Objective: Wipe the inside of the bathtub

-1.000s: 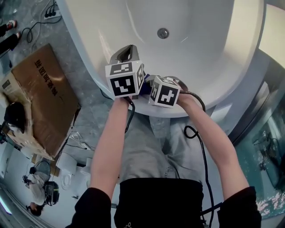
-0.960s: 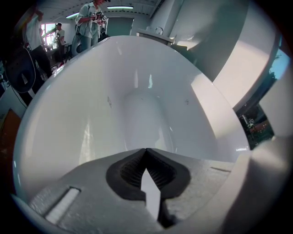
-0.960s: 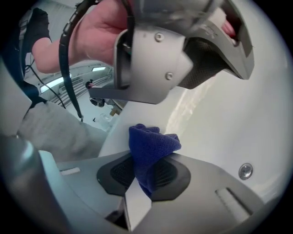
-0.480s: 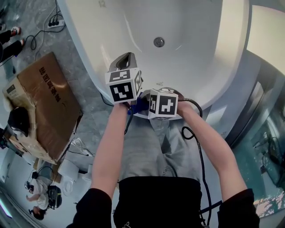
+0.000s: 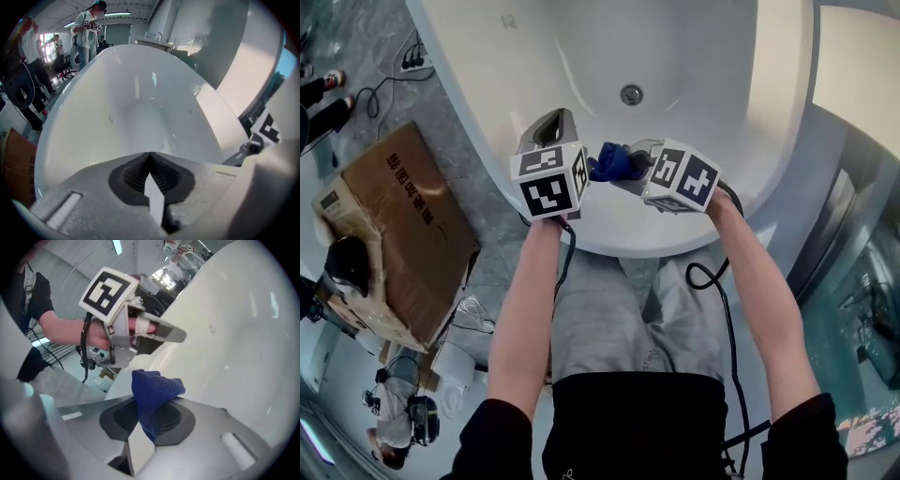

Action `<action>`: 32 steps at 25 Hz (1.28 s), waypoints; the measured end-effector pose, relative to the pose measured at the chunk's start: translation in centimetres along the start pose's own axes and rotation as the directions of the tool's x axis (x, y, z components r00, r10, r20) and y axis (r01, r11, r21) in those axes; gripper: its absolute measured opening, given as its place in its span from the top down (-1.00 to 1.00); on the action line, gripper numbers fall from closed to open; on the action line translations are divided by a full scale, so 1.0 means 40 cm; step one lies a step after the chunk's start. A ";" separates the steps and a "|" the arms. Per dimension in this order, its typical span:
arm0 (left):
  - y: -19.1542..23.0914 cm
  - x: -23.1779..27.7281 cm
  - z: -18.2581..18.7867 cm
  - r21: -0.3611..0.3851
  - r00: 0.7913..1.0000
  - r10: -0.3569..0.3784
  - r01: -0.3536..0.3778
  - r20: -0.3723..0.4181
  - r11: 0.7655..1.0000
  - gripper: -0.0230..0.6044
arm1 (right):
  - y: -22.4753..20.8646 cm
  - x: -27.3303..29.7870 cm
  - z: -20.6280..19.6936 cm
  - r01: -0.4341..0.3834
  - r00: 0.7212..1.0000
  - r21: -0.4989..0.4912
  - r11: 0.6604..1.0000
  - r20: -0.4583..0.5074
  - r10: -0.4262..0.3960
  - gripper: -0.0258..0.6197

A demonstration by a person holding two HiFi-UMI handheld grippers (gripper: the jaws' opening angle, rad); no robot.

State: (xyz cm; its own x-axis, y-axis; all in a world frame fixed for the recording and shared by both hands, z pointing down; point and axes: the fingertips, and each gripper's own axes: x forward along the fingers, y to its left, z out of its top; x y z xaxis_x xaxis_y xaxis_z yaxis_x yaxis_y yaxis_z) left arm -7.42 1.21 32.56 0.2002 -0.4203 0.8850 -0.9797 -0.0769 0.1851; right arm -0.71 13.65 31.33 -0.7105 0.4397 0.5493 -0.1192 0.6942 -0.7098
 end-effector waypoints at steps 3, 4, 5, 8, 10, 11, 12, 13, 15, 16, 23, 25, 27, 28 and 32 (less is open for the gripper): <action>-0.001 0.016 0.029 0.008 1.000 -0.010 0.010 0.004 1.000 0.92 | -0.110 -0.062 0.017 0.101 0.994 0.036 0.994 0.033 -0.102 0.69; -0.002 0.025 0.036 0.009 1.000 -0.016 0.016 0.004 1.000 0.92 | -0.146 -0.079 0.018 0.132 0.990 0.042 0.990 0.034 -0.133 0.69; -0.003 0.036 0.042 0.009 1.000 -0.021 0.021 0.005 1.000 0.92 | -0.182 -0.092 0.017 0.159 0.987 0.045 0.986 0.030 -0.161 0.69; -0.002 0.076 0.049 -0.009 1.000 -0.026 0.026 0.005 1.000 0.92 | -0.289 -0.106 0.001 0.218 0.976 0.046 0.975 -0.006 -0.218 0.69; -0.003 0.106 0.042 -0.035 1.000 -0.021 0.021 0.007 0.999 0.92 | -0.355 -0.102 -0.024 0.238 0.970 0.036 0.971 -0.052 -0.236 0.69; -0.002 0.123 0.035 -0.047 1.000 -0.020 0.020 0.007 0.999 0.92 | -0.385 -0.096 -0.038 0.245 0.967 0.031 0.969 -0.076 -0.242 0.69; 0.000 0.141 0.022 -0.054 1.000 -0.022 0.022 0.004 0.998 0.92 | -0.412 -0.083 -0.053 0.251 0.964 0.033 0.967 -0.096 -0.247 0.69; 0.003 0.160 0.001 -0.057 1.000 -0.025 0.025 -0.005 0.998 0.92 | -0.435 -0.066 -0.069 0.260 0.961 0.044 0.965 -0.109 -0.254 0.69; 0.009 0.208 -0.060 -0.081 0.999 -0.028 0.025 -0.032 0.996 0.92 | -0.478 -0.025 -0.105 0.275 0.957 0.076 0.958 -0.115 -0.266 0.69; 0.008 0.235 -0.093 -0.111 0.999 -0.024 0.019 -0.045 0.994 0.92 | -0.499 -0.006 -0.124 0.275 0.957 0.087 0.957 -0.117 -0.265 0.69; -0.027 0.409 -0.229 -0.186 0.997 -0.032 0.018 -0.073 0.982 0.92 | -0.631 0.141 -0.284 0.201 0.949 0.039 0.979 -0.256 -0.184 0.69; -0.026 0.449 -0.249 -0.195 0.996 -0.033 0.016 -0.082 0.981 0.92 | -0.659 0.181 -0.320 0.180 0.937 -0.006 0.984 -0.304 -0.174 0.69; -0.027 0.482 -0.271 -0.200 0.995 -0.022 0.002 -0.097 0.980 0.92 | -0.675 0.219 -0.348 0.161 0.932 -0.023 0.987 -0.326 -0.159 0.69; -0.029 0.496 -0.281 -0.197 0.994 -0.015 -0.007 -0.105 0.980 0.92 | -0.683 0.234 -0.362 0.154 0.930 -0.027 0.988 -0.333 -0.154 0.69; -0.031 0.527 -0.307 -0.190 0.992 0.002 -0.026 -0.123 0.981 0.92 | -0.693 0.280 -0.406 0.145 0.919 -0.057 0.988 -0.362 -0.156 0.69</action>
State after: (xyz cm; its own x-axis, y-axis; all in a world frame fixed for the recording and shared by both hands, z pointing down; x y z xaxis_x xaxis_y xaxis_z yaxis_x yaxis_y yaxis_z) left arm -1.87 3.53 56.23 0.1978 -0.3058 0.9313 -0.9649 0.1070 0.2400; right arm 5.90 8.61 64.32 -0.3837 0.5021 0.7750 -0.1816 0.7819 -0.5964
